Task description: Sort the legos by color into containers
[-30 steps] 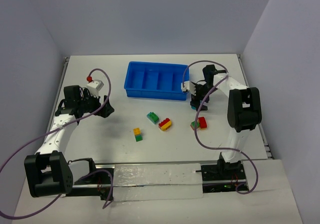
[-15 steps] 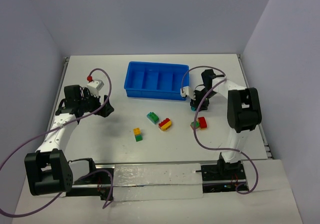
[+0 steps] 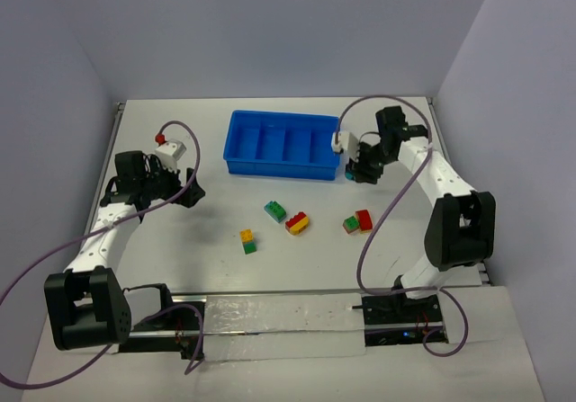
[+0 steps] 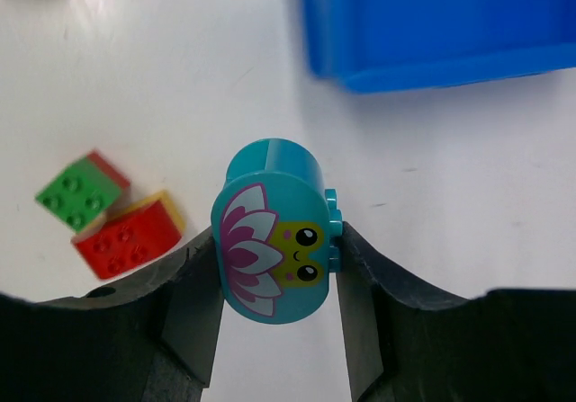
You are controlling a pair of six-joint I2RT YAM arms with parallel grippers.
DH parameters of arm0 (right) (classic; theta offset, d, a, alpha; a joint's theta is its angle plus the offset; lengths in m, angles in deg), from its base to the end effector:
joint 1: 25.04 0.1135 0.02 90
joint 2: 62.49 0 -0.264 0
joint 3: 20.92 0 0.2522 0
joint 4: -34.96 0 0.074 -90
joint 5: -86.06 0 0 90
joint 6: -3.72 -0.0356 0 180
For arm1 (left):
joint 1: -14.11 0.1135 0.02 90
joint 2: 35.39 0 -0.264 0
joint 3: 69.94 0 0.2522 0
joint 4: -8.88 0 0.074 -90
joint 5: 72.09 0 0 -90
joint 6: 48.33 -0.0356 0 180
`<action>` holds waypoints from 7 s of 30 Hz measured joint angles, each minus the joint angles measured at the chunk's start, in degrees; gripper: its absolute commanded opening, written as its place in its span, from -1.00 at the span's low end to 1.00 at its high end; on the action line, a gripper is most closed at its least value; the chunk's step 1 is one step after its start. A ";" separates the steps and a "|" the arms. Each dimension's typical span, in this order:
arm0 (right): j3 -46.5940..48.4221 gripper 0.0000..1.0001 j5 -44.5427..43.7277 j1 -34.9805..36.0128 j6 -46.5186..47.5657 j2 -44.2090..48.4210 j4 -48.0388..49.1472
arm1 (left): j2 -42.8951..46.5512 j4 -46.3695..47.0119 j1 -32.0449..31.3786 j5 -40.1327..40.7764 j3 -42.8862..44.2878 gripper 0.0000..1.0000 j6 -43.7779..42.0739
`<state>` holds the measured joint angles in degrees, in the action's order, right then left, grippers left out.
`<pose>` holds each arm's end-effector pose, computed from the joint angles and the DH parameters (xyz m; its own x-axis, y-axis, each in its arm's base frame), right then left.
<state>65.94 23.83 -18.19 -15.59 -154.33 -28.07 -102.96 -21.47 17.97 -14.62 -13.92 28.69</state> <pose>0.3150 0.0545 0.2576 -0.0414 -0.8460 -0.5315 -0.9610 0.1793 -0.2105 0.2445 -0.0027 0.2376 -0.5723 0.1512 -0.8060 0.4835 0.8561 -0.1828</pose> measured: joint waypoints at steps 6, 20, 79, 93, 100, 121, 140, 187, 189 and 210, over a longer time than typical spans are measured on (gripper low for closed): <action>12.34 -1.00 2.54 2.05 -22.49 0.03 7.34 | -1.16 2.15 0.00 2.20 0.00 0.94 2.09; 17.89 -1.00 -10.29 10.89 -51.70 -16.57 20.16 | -1.59 3.96 0.00 6.22 0.66 0.95 4.73; 30.90 0.10 -19.45 5.92 -44.44 -29.60 17.86 | -3.36 3.71 0.00 6.99 1.96 0.98 4.32; 32.66 0.72 -19.53 6.47 -45.60 -30.76 17.15 | -1.90 3.49 0.00 5.74 2.60 0.99 2.81; 31.14 1.00 -16.05 7.04 -48.05 -21.77 14.83 | 2.28 0.75 -0.17 -1.31 2.64 0.99 -2.70; -2.23 1.00 -4.12 -2.88 -57.05 11.75 13.96 | -24.13 -27.50 -34.37 -6.93 28.46 0.65 -55.86; -3.42 0.99 -1.26 -5.93 -57.71 16.51 13.24 | -44.68 -36.46 -41.81 -3.33 41.46 0.43 -69.08; -0.71 0.99 27.41 10.18 -61.68 18.65 19.52 | -16.79 4.33 -29.74 -33.35 31.49 -1.00 17.93; 0.87 0.99 28.30 12.58 -62.95 17.62 20.99 | -16.85 6.86 -29.69 -34.02 30.45 -1.00 22.21; 6.48 0.09 34.00 17.55 -66.08 9.46 21.29 | -16.80 18.12 -29.68 -36.42 28.09 -0.99 34.01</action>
<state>72.41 57.83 -0.64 -81.67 -144.87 -6.79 -119.76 -3.35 -11.72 -51.04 14.18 62.70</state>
